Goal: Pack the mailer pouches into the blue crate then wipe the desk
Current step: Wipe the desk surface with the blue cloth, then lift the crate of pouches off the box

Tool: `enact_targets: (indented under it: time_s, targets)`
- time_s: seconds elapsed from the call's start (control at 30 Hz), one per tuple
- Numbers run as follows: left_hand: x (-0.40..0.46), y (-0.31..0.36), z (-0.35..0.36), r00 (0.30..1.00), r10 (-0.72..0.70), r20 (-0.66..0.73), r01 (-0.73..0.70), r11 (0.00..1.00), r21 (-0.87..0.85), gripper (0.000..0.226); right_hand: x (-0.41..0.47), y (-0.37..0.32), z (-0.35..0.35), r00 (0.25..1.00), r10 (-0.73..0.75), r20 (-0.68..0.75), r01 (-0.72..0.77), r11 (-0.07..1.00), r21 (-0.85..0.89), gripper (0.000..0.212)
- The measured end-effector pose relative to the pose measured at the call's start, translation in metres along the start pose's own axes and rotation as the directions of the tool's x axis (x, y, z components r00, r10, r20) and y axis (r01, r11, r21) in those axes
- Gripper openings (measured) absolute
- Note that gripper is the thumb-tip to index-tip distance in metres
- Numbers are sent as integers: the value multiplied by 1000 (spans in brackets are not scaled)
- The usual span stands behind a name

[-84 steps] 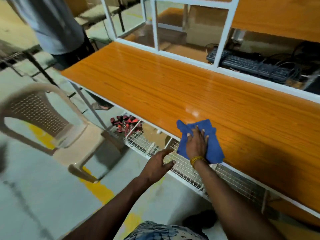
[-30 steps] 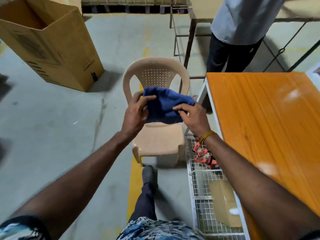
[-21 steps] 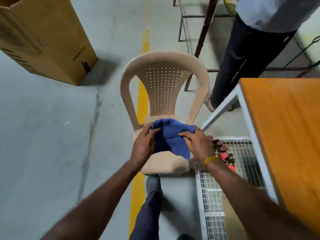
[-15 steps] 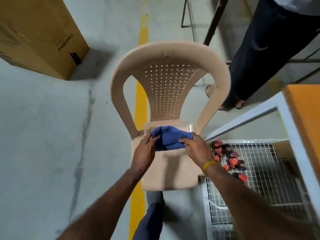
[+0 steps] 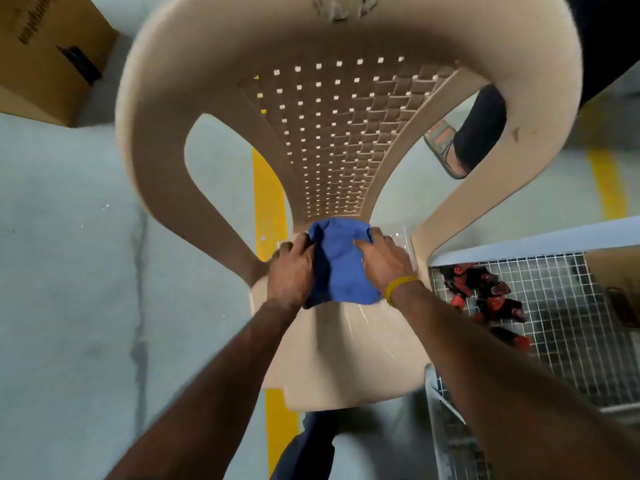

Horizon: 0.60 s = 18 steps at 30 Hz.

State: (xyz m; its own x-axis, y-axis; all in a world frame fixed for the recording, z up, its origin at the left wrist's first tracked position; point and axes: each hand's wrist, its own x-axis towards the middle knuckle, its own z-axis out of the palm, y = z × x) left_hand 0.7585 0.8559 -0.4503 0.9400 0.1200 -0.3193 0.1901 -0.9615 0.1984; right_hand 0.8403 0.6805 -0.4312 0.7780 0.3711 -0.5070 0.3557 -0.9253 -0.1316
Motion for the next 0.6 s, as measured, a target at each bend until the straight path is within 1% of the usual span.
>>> enact_targets:
  time_s: [0.07, 0.1, 0.17, 0.2, 0.27, 0.33, 0.4, 0.43, 0.53, 0.6]
  targets:
    - [-1, -1, 3, 1000, -19, -7, 20, 992, 126, 44, -2, 1, 5, 999, 27, -19, -27, 999, -19, 46]
    - [-3, 0, 4, 999, -30, -27, 34, 987, 154, 43, -5, 2, 3, 998, 53, -41, -53, 999, 0, 47]
    - [-6, 2, 0, 999, -34, -17, 36, 985, 170, 43, -12, 4, -4, 992, 116, -55, -113, 992, 54, 48]
    - [-9, 4, -5, 999, -43, 23, 38, 983, 178, 43, -17, 6, -7, 988, 143, -59, -138, 987, 83, 49]
    - [-17, 8, -14, 999, -35, 20, 31, 984, 175, 35, -35, 8, -14, 982, 182, -54, -173, 974, 149, 47]
    - [-31, 18, -27, 999, 13, -35, -10, 994, 108, 23, -65, 7, -21, 977, 210, -40, -193, 948, 254, 40]
    - [-51, 34, -39, 995, 74, -65, -73, 997, 6, 19, -107, 2, -31, 969, 242, -41, -216, 919, 331, 30]
    - [-63, 44, -48, 994, 89, -70, -93, 994, -61, 20, -130, -2, -35, 966, 255, -44, -224, 909, 352, 28]
    - [-106, 80, -80, 994, 110, -6, -107, 955, -276, 27, -195, -10, -42, 959, 275, -66, -221, 876, 429, 28]
    - [-137, 105, -97, 983, 181, -15, -176, 925, -336, 27, -238, -11, -47, 940, 328, -97, -234, 823, 517, 25]
